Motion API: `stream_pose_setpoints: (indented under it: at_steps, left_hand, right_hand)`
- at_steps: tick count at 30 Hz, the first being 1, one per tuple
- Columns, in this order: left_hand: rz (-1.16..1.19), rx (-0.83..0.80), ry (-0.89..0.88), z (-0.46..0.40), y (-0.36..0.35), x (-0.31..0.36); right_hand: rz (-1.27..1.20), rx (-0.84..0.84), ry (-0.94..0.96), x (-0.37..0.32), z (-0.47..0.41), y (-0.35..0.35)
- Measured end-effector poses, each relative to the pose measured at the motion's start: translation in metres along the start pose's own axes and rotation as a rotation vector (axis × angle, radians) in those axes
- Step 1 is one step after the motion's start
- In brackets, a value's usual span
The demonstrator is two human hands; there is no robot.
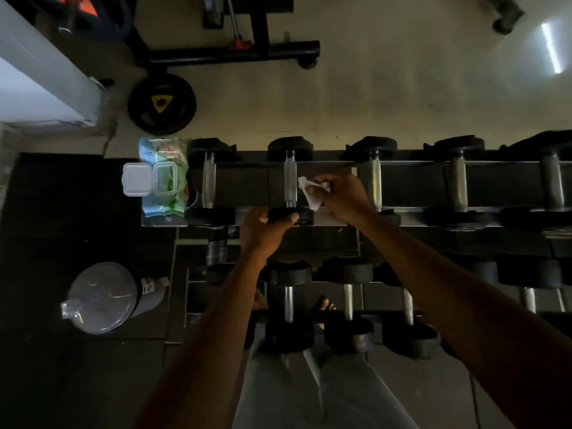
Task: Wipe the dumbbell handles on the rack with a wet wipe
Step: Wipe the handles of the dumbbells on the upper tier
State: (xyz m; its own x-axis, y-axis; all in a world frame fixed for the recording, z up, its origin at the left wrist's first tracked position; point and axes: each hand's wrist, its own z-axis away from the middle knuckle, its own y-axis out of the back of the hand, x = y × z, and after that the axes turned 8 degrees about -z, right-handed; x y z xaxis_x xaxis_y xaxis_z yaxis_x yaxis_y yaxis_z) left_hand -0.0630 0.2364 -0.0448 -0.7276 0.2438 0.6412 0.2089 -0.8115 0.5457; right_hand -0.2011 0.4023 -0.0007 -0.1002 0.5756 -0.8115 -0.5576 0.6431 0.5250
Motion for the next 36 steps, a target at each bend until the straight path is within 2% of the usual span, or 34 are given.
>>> stream_pose_setpoints:
  at_steps: [5,10,16,19,21,25,28,36]
  left_hand:
    - [-0.029,-0.050,0.013,-0.014,0.005,-0.008]
    - [-0.032,-0.080,-0.051,-0.015,0.011,-0.007]
    - [-0.004,-0.040,-0.054,-0.018,0.005,-0.014]
    - [-0.017,-0.023,-0.024,-0.020,0.005,-0.015]
    - [-0.017,-0.029,-0.007,-0.023,0.003,-0.017]
    - [-0.034,-0.061,-0.025,-0.026,0.003,-0.018]
    - [-0.034,-0.087,-0.033,-0.032,0.001,-0.023]
    - [-0.049,-0.109,-0.005,-0.034,0.005,-0.020]
  right_hand:
    - [0.087,-0.102,0.107,-0.010,-0.026,-0.016]
    - [0.393,-0.287,0.249,-0.014,-0.040,-0.031]
    - [0.661,-0.337,0.440,-0.033,-0.059,-0.033]
    - [0.909,-0.405,0.491,-0.048,-0.076,-0.047]
    - [0.980,-0.414,0.505,-0.054,-0.080,-0.052]
    - [0.897,-0.415,0.502,-0.045,-0.075,-0.045]
    - [0.701,-0.352,0.465,-0.026,-0.064,-0.031]
    - [0.141,-0.284,0.007,0.014,-0.038,-0.026]
